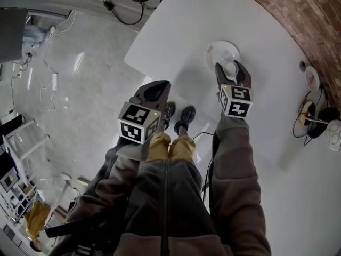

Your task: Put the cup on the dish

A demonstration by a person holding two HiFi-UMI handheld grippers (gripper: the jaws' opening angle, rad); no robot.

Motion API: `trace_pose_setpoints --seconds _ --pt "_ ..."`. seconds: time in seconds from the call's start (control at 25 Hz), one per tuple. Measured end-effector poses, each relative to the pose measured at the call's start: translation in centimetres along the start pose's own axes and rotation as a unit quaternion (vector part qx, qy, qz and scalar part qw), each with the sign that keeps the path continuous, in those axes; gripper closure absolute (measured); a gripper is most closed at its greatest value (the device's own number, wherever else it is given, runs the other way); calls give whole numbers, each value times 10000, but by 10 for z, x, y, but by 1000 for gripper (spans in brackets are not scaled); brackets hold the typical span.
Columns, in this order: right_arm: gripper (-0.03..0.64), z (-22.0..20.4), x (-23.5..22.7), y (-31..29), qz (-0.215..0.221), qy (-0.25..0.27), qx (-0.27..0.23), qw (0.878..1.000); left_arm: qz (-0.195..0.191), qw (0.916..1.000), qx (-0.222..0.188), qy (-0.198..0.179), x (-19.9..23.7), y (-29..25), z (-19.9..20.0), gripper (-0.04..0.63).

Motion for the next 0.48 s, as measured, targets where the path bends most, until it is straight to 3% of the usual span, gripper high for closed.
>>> trace_pose_setpoints --seconds 0.48 --pt "348 -22 -13 -36 -45 228 318 9992 31 9998 203 45 5 -2 -18 594"
Point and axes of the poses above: the fingertips, and each gripper's own axes: y backward along the fingers, x to its left, z out of its top, the point moved 1 cm from there along y, backward along the fingers, and after that the axes turned 4 degrees about -x, right-handed, at the moved point
